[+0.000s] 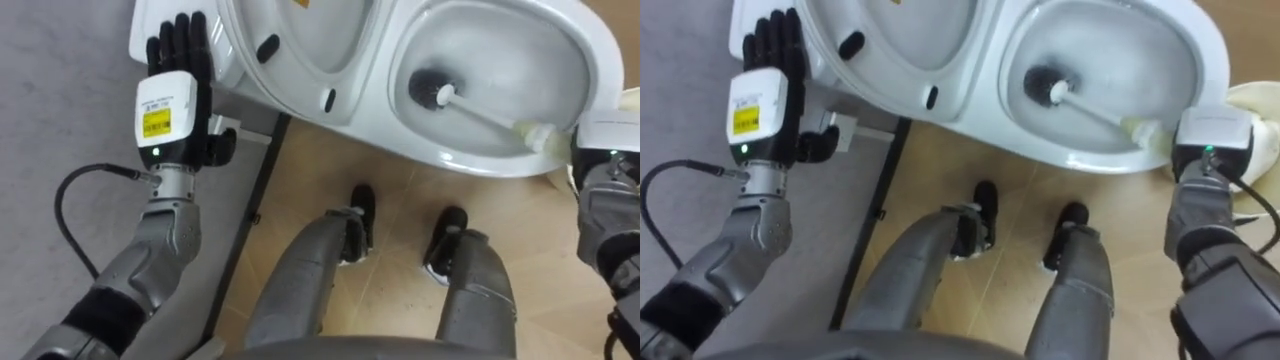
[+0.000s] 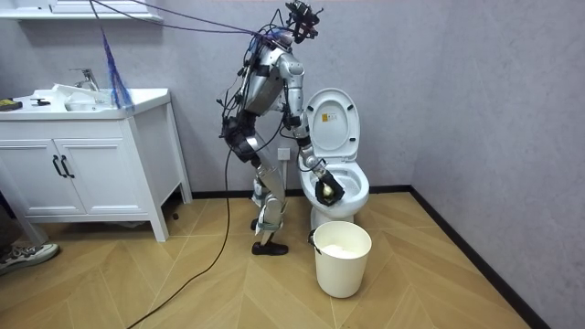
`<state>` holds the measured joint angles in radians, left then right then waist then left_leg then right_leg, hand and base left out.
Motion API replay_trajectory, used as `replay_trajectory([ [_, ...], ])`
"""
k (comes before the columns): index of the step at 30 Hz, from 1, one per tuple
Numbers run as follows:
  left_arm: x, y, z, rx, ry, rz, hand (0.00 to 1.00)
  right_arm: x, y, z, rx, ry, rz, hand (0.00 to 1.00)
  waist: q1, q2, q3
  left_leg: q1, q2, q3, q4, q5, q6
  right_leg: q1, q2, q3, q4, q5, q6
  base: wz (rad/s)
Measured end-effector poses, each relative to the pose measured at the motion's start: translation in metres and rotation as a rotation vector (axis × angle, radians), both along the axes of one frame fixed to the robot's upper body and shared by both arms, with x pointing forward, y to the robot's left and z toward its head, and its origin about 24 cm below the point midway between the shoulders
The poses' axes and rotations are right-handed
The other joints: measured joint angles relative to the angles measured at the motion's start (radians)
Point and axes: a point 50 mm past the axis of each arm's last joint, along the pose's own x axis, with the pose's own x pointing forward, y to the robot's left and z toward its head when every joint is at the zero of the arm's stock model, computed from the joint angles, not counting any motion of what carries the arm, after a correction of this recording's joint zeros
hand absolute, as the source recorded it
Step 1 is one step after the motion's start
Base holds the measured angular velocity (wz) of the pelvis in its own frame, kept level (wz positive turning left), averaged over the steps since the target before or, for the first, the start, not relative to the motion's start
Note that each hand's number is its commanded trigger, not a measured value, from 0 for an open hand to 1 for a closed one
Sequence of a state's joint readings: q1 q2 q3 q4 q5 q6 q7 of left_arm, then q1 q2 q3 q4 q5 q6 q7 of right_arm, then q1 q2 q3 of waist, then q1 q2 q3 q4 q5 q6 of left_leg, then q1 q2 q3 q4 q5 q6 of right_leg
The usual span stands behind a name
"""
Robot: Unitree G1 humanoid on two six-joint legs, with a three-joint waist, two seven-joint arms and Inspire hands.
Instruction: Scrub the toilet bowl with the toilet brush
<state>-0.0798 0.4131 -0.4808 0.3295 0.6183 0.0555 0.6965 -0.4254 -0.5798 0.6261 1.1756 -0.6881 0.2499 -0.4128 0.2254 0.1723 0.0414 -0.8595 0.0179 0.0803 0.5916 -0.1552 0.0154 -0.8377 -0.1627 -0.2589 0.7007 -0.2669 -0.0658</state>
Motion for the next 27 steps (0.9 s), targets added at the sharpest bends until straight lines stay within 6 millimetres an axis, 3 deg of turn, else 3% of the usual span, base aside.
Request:
replay_trajectory([
  [3,0.004,0.000,0.011,-0.013,-0.049,-0.018,0.00,0.002,-0.015,0.014,0.032,-0.075,-0.039,1.00,-0.007,-0.021,0.0116,-0.034,-0.022,-0.001,0.010,0.002,0.000,-0.047,-0.031,0.000,0.051,-0.017,-0.001,0.17],
  [5,0.006,0.001,0.015,-0.011,-0.073,-0.024,0.00,0.006,-0.023,0.024,0.045,-0.117,-0.054,1.00,-0.012,-0.039,0.0125,-0.057,-0.039,-0.002,0.020,0.003,0.003,-0.082,-0.049,0.013,0.085,-0.027,0.003,0.19],
  [7,0.007,-0.001,0.022,-0.018,-0.100,-0.034,0.00,0.011,-0.032,0.037,0.036,-0.154,-0.078,1.00,-0.012,-0.053,0.0117,-0.088,-0.048,0.002,0.051,0.002,0.007,-0.115,-0.062,0.022,0.120,-0.033,0.005,0.10],
  [10,0.010,-0.001,0.025,0.005,-0.114,-0.041,0.00,0.013,-0.030,0.039,0.030,-0.164,-0.060,1.00,-0.012,-0.078,0.0117,-0.095,-0.048,0.008,0.074,0.002,0.008,-0.124,-0.064,0.030,0.134,-0.040,0.006,-0.02],
  [14,0.012,0.000,0.024,0.026,-0.112,-0.036,0.00,0.017,-0.022,0.037,-0.038,-0.135,0.017,1.00,-0.020,-0.080,0.0044,-0.092,-0.047,0.005,0.080,0.001,0.009,-0.114,-0.061,0.028,0.132,-0.037,0.009,-0.01],
  [17,0.011,0.002,0.021,0.035,-0.093,-0.033,0.00,0.019,0.003,0.018,-0.030,-0.098,0.089,1.00,-0.026,-0.073,0.0009,-0.068,-0.038,-0.001,0.073,-0.002,0.014,-0.081,-0.039,0.024,0.107,-0.028,0.013,-0.06],
  [19,0.008,0.003,0.016,0.036,-0.067,-0.027,0.00,0.017,0.027,0.001,-0.007,-0.076,0.115,1.00,-0.019,-0.044,-0.0038,-0.051,-0.008,-0.007,0.055,-0.004,0.014,-0.038,-0.002,0.007,0.040,0.002,0.013,-0.27],
  [22,0.000,0.006,0.008,0.032,-0.034,-0.013,0.00,0.014,0.040,-0.007,0.014,-0.072,0.128,1.00,-0.018,-0.019,-0.0126,-0.034,0.006,0.002,0.029,-0.003,0.013,-0.018,0.017,0.006,-0.012,0.033,0.013,-0.31],
  [27,-0.010,0.012,0.002,-0.002,-0.014,0.023,0.00,0.005,0.061,-0.015,0.072,-0.064,0.139,1.00,-0.033,0.007,-0.0149,-0.016,0.023,0.003,0.005,-0.001,0.011,0.010,0.045,0.006,-0.066,0.053,0.011,-0.10],
])
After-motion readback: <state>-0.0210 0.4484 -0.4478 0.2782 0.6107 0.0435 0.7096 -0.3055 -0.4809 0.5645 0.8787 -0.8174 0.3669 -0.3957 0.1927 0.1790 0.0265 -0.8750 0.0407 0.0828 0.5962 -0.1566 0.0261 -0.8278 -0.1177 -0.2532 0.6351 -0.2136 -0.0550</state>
